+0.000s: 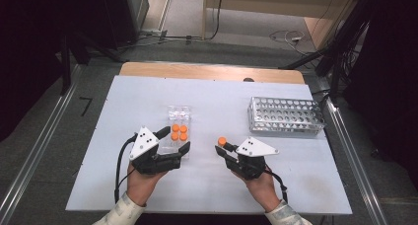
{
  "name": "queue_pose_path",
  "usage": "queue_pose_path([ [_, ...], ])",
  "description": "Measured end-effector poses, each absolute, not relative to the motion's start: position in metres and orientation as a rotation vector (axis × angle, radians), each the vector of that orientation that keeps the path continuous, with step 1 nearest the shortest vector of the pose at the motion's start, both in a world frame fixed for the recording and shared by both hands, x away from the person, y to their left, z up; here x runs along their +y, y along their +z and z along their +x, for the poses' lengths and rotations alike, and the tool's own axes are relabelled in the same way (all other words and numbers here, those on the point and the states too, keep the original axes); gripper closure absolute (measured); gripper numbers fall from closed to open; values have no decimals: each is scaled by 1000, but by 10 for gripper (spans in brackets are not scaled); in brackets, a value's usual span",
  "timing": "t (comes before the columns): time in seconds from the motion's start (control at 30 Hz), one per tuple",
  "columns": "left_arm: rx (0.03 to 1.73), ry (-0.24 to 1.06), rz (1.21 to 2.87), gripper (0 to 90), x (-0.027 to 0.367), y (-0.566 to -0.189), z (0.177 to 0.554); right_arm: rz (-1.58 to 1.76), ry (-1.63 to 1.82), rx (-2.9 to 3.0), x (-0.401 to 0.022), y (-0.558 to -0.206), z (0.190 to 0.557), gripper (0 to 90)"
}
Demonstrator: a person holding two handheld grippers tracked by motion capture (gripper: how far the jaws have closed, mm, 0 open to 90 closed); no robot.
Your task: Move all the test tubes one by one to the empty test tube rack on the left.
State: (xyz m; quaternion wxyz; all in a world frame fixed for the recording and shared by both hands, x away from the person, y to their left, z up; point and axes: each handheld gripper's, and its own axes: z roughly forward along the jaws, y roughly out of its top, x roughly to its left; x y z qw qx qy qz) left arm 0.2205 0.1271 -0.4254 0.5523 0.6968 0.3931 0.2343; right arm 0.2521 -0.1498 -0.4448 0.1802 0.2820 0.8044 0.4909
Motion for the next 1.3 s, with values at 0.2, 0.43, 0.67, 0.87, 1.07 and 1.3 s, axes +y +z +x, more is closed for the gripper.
queue_pose_path([
  [0.2,850,524,1680,234,113,-426,215,757,1396,2319,-137,-448,247,719],
  [0.43,754,489,1736,358,96,-431,209,700,1397,2373,-123,-452,239,719],
  [0.67,712,473,1768,525,90,-435,207,669,1410,2402,-117,-453,235,718],
  [0.87,706,460,1788,637,88,-438,207,676,1423,2430,-115,-454,234,718],
  [1.07,707,457,1793,692,89,-439,208,683,1431,2435,-115,-454,234,719],
  [1.3,713,457,1791,704,90,-437,208,679,1444,2441,-115,-453,234,550],
])
